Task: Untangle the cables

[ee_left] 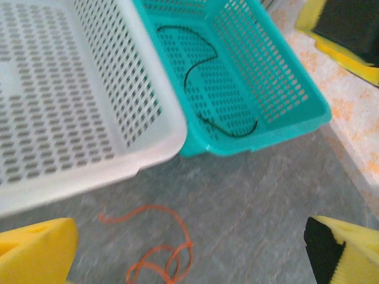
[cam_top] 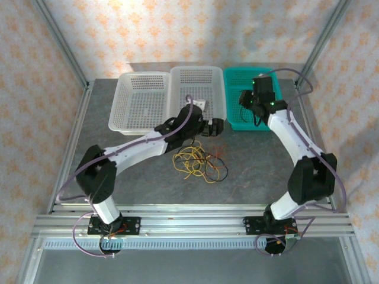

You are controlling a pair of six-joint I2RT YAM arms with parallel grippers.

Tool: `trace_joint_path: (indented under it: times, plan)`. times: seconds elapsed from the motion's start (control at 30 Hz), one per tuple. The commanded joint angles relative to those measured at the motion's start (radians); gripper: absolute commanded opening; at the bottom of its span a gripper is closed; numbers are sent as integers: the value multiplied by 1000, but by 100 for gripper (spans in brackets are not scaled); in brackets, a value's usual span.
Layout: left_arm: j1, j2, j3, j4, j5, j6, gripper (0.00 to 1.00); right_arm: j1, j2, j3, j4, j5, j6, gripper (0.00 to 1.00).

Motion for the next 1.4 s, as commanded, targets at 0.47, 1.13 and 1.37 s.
trace_joint_path:
  times: [0.47, 1.13, 1.37]
  plan:
    - [-43, -321, -403, -32, -238, -224, 99, 278, -121, -353, 16, -165, 33, 42]
    - [-54, -249, -461, 0, -223, -240, 99, 304, 46, -427, 119, -208, 39, 33]
    - [-54, -224, -438, 2, -222, -234, 99, 309, 58, -430, 135, -205, 37, 26]
